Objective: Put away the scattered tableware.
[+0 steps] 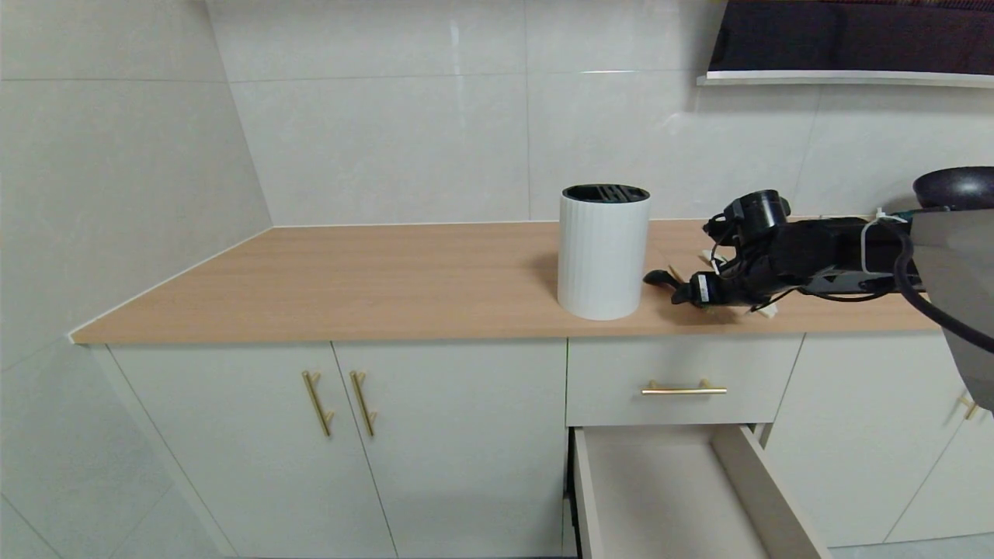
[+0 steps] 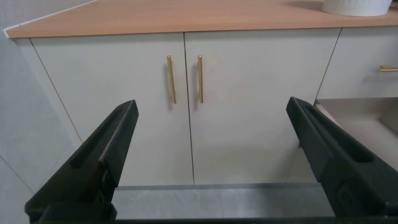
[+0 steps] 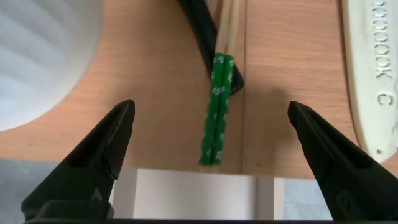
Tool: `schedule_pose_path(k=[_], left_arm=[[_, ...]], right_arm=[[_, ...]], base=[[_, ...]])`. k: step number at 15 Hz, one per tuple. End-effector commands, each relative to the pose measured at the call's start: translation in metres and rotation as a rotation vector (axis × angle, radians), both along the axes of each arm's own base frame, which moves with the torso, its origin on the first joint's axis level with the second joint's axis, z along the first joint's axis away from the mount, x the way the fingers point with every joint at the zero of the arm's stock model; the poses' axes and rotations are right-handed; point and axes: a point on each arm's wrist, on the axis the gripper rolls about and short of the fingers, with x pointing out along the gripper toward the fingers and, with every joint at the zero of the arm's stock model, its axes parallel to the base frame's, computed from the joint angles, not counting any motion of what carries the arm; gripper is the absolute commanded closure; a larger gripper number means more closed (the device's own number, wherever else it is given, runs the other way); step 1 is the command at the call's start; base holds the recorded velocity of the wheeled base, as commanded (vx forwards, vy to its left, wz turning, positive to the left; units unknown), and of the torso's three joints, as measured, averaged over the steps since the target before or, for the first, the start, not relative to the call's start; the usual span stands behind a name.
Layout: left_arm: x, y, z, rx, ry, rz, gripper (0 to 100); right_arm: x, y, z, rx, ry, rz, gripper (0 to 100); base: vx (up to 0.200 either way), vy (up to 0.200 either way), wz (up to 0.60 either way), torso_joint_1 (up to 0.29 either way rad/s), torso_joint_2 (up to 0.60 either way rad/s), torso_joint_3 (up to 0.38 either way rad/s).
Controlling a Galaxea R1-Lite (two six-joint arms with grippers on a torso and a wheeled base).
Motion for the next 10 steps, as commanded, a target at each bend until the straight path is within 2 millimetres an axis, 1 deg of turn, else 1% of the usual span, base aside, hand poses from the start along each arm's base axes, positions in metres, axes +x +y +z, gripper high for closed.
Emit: schedule_pose_path(k=[1,5,6,10], left_arm=[[0.0,0.0,0.0001,0.0,-0.001,0.0,0],[0.0,0.0,-0.0001,0.002,0.001,0.002,0],[0.0,0.0,0.0001,0.0,-0.001,0.0,0],[0.0,0.0,-0.0001,0.0,0.001,0.0,0]], right_arm=[[0.0034,0.0001,-0.0085,-0.003,0.015,-0.002,0],[0.0068,-0.0002,-0.0111,-0.001,0.013,-0.006,0],[0.007,-0.0002,-0.0118,-0.002,0.014,-0.006,100],[0.0062,-0.0041,-0.0083,-0.002,0.009,-0.015,100]], base=[[0.0,0.0,0.0,0.0,0.0,0.0],[0.0,0.0,0.0,0.0,0.0,0.0],[0.0,0.0,0.0,0.0,0.0,0.0],[0.0,0.0,0.0,0.0,0.0,0.0]])
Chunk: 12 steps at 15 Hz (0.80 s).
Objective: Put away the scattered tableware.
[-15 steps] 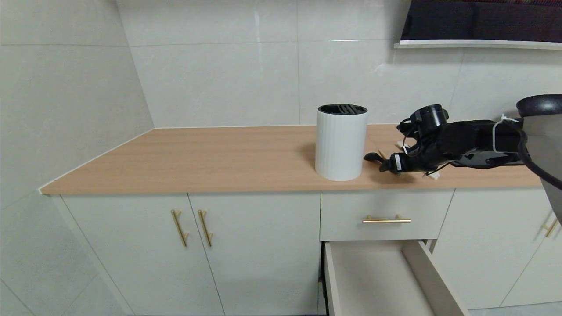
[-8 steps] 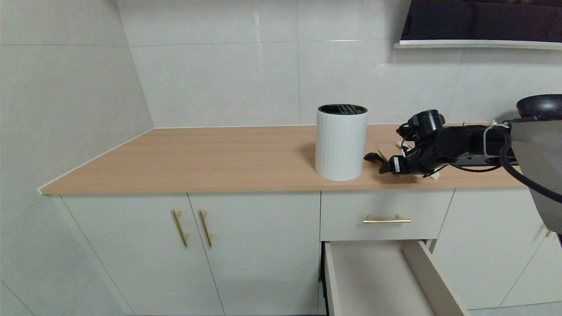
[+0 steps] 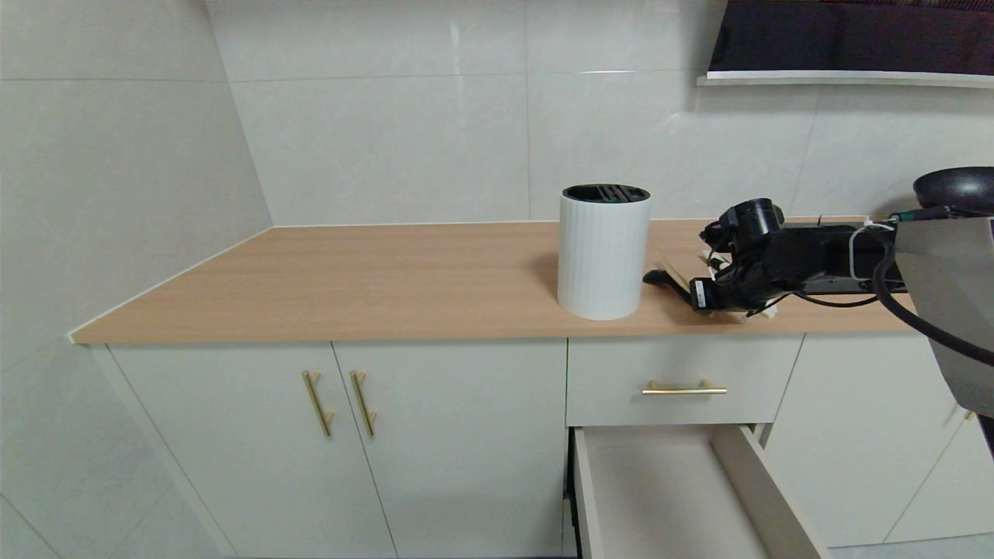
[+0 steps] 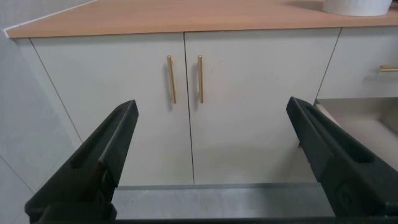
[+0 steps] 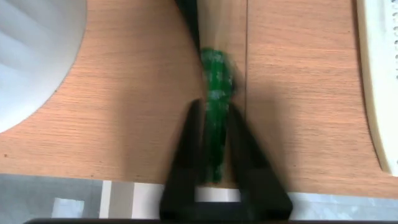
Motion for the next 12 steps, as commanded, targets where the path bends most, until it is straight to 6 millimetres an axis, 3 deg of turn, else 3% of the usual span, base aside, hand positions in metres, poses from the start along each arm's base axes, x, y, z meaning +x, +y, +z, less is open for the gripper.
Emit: schedule_pose_path(k=[1,5,9,12], left_arm=[[0.0,0.0,0.0,0.0,0.0,0.0,0],[0.0,0.0,0.0,0.0,0.0,0.0,0],[0.0,0.0,0.0,0.002,0.001,0.0,0],[0.0,0.0,0.0,0.0,0.001,0.0,0]], right_arm=[[-0.001,-0.004,0.005,-0.006,-0.012,-0.017,100],[-0.007,-0.009,0.018,-0.012,-0.029,-0.038,100],[-0.029,-0.018,0.043,0.041,-0.025,-0.093,100],[-0.093,-0.024,0.085,0.118,-0.032,-0.078,100]], base=[[0.0,0.0,0.0,0.0,0.0,0.0],[0.0,0.0,0.0,0.0,0.0,0.0],[0.0,0.0,0.0,0.0,0.0,0.0],[0.0,0.0,0.0,0.0,0.0,0.0]])
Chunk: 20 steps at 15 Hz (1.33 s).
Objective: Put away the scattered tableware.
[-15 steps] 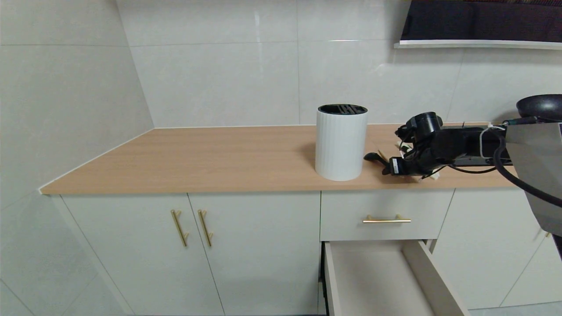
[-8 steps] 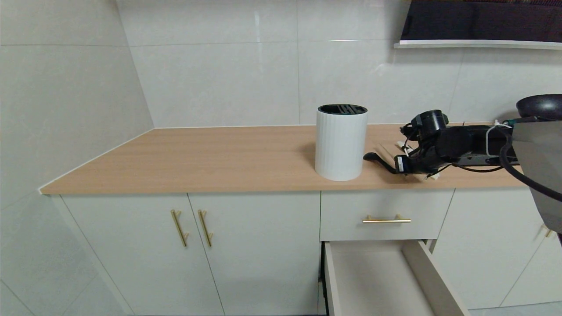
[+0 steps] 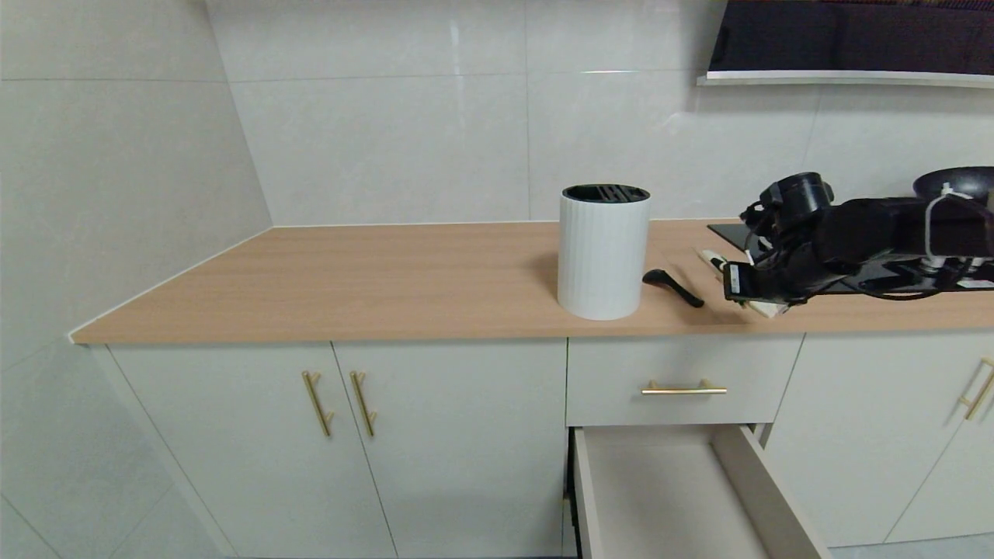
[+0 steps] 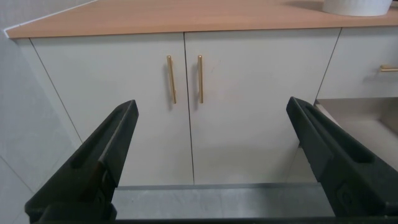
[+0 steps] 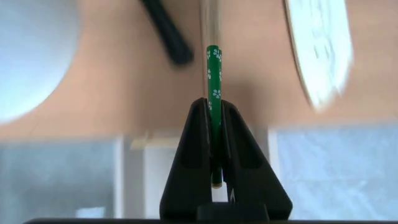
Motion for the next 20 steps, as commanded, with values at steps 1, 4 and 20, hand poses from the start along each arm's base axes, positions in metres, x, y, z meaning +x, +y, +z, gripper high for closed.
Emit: schedule_pose_path(k=[1,4,20], left_arm=[[0.0,0.0,0.0,0.0,-0.001,0.002,0],[0.0,0.0,0.0,0.0,-0.001,0.0,0],[0.0,0.0,0.0,0.0,-0.001,0.0,0]], right_arm=[[-0.073,-0.007,0.053,0.076,-0.051,0.021,100],[-0.14,-0.011,0.059,0.1,-0.018,0.094,100],[-0.224,0.023,0.009,-0.014,0.147,0.512,100]], base=[[0.0,0.0,0.0,0.0,0.0,0.0],[0.0,0.0,0.0,0.0,0.0,0.0],[0.0,0.0,0.0,-0.077,0.19,0.114]])
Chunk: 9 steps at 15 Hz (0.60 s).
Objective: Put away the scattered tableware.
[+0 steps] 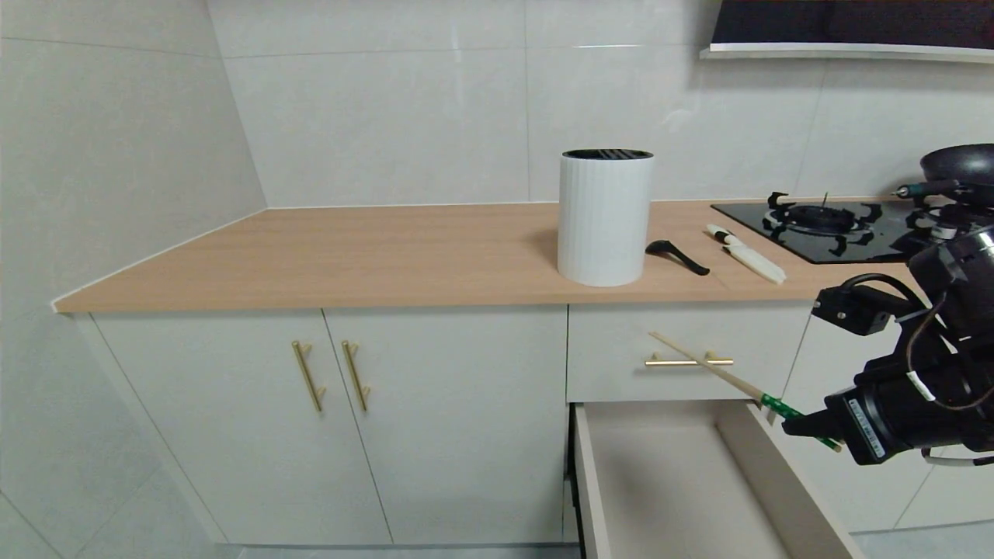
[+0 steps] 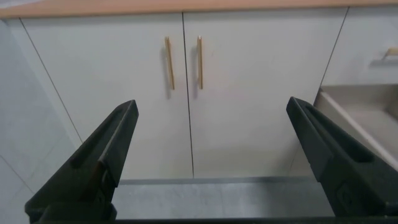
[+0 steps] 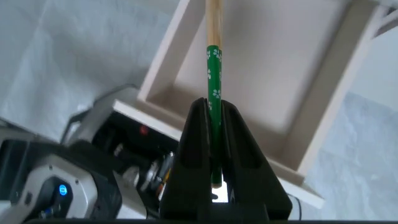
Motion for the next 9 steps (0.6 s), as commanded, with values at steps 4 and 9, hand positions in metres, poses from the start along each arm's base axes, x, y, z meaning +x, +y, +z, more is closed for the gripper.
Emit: schedule_pose_path(k=[4,9], left_arm=[[0.0,0.0,0.0,0.0,0.001,0.0,0],[0.0,0.0,0.0,0.0,0.0,0.0,0]], right_arm=[[0.0,0.006,-0.01,-0.023,0.033,0.035,100],[0.004,0.007,-0.018,-0.046,0.06,0.055,100]], base=[[0.0,0.0,0.0,-0.166,0.46,0.295],[0.0,0.0,0.0,-0.129,0.45,0.313]])
